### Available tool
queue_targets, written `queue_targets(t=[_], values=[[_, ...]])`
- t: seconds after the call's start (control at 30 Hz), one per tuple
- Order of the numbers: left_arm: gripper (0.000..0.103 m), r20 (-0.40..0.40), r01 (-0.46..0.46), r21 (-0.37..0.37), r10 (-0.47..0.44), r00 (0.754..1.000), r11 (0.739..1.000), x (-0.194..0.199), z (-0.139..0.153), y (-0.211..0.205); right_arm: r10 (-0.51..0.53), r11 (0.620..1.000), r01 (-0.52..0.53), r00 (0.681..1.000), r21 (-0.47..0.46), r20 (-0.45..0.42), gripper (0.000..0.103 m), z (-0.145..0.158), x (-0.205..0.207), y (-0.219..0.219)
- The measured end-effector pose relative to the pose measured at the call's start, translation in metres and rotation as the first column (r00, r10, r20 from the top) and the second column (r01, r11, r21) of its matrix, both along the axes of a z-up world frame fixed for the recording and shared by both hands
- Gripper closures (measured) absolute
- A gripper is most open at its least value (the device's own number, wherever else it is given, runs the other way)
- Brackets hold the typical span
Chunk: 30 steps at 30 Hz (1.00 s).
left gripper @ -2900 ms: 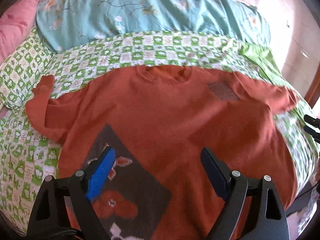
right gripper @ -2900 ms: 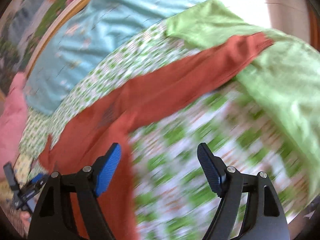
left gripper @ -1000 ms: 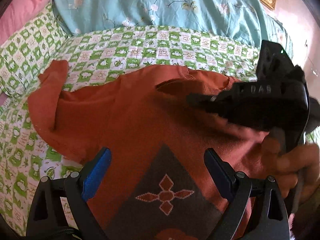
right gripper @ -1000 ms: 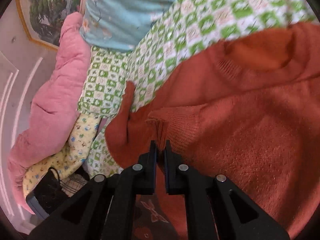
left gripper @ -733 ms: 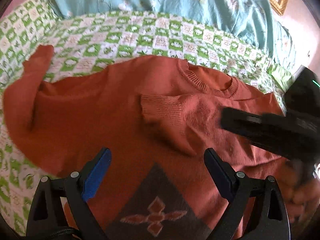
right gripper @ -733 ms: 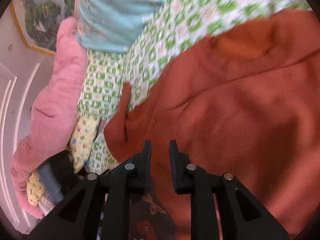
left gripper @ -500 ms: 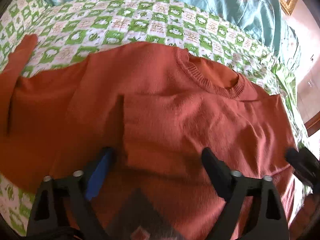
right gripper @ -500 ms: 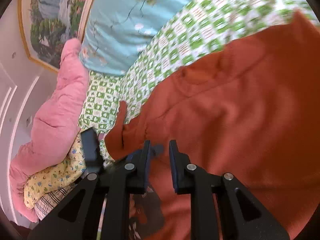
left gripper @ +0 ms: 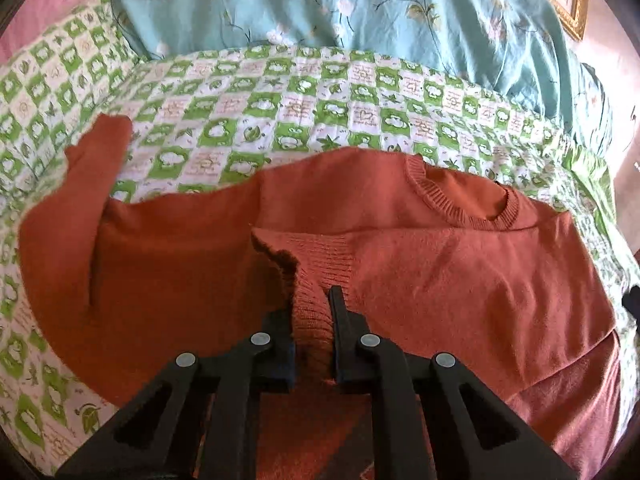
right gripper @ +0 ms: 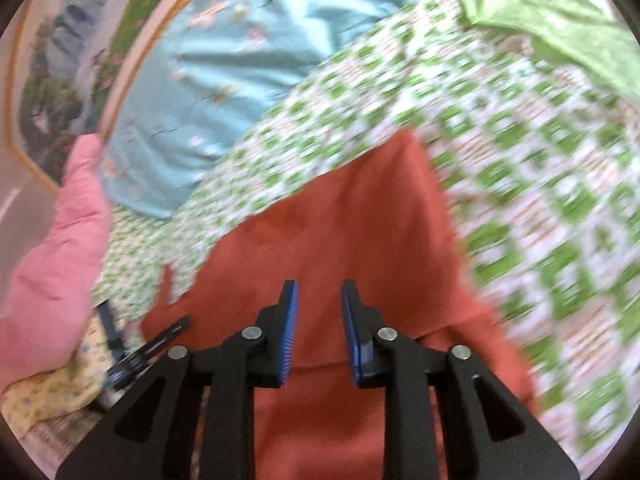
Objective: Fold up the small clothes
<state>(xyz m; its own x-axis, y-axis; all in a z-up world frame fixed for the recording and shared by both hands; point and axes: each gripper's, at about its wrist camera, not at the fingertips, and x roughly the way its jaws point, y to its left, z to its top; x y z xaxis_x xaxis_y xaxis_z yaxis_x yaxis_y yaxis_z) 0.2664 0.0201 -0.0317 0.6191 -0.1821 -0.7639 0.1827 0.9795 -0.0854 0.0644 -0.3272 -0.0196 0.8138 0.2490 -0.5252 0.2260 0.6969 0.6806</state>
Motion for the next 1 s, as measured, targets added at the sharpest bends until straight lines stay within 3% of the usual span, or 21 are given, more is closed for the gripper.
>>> queue_targets(t=[0.07,0.1,0.27,0.33,0.37,0.47,0.53,0.63,0.7,0.77,0.8,0.9,1.0], values=[[0.092,0.006,-0.014,-0.010,0.014,1.000,1.000,0.002,0.001,0.002,-0.052,0.997,0.049,0.998,-0.062,-0.040,0.044,-0.001,0.005,-0.015],[0.092,0.001,-0.021,-0.014,0.021,1.000,1.000,0.001,0.001,0.004,-0.064,0.995,0.059,0.996,-0.083,-0.060,0.040,-0.003,0.009,-0.023],[0.092,-0.016,-0.016,0.004,0.016,1.000,1.000,-0.001,-0.005,0.003,-0.042,0.991,0.019,0.984,-0.130,-0.174,0.040,-0.025,0.047,-0.046],[0.092,-0.015,-0.001,0.018,0.001,1.000,1.000,-0.004,-0.006,-0.002,0.010,0.991,-0.041,0.973,-0.131,-0.232,0.050,-0.038,0.063,-0.044],[0.092,-0.011,0.006,0.029,-0.006,1.000,1.000,-0.004,-0.005,-0.005,0.046,0.989,-0.079,0.968,-0.125,-0.248,0.089,-0.043,0.071,-0.041],[0.091,0.016,0.017,0.019,-0.018,1.000,1.000,-0.006,0.002,-0.005,0.044,0.973,-0.099,0.967,-0.208,-0.251,0.094,-0.038,0.075,-0.043],[0.091,0.011,0.011,0.038,-0.011,1.000,0.999,-0.006,-0.004,-0.004,0.028,0.977,-0.082,0.965,-0.195,-0.261,0.094,-0.040,0.074,-0.049],[0.086,-0.048,0.008,0.053,-0.005,0.999,0.999,-0.004,-0.020,-0.001,0.021,0.973,-0.081,0.962,-0.215,-0.271,0.088,-0.042,0.071,-0.042],[0.078,-0.029,0.006,0.032,-0.005,1.000,0.999,-0.014,-0.013,0.007,-0.005,0.981,-0.046,0.967,-0.191,-0.256,0.082,-0.035,0.058,-0.043],[0.077,0.005,0.001,0.018,-0.001,1.000,1.000,-0.026,-0.003,0.018,-0.027,0.985,-0.010,0.976,-0.170,-0.214,0.078,-0.023,0.042,-0.038],[0.077,0.014,-0.001,0.014,0.000,1.000,1.000,-0.030,0.000,0.021,-0.026,0.986,-0.006,0.982,-0.167,-0.189,0.072,-0.017,0.034,-0.034],[0.073,0.027,-0.020,-0.001,0.020,0.999,1.000,-0.043,0.010,0.036,0.010,0.989,-0.028,0.993,-0.147,-0.120,0.057,-0.001,0.013,-0.012],[0.061,0.036,-0.062,0.001,0.061,0.997,0.998,-0.047,0.020,0.051,0.082,0.989,-0.089,0.994,-0.114,-0.068,0.057,0.007,0.002,0.014]])
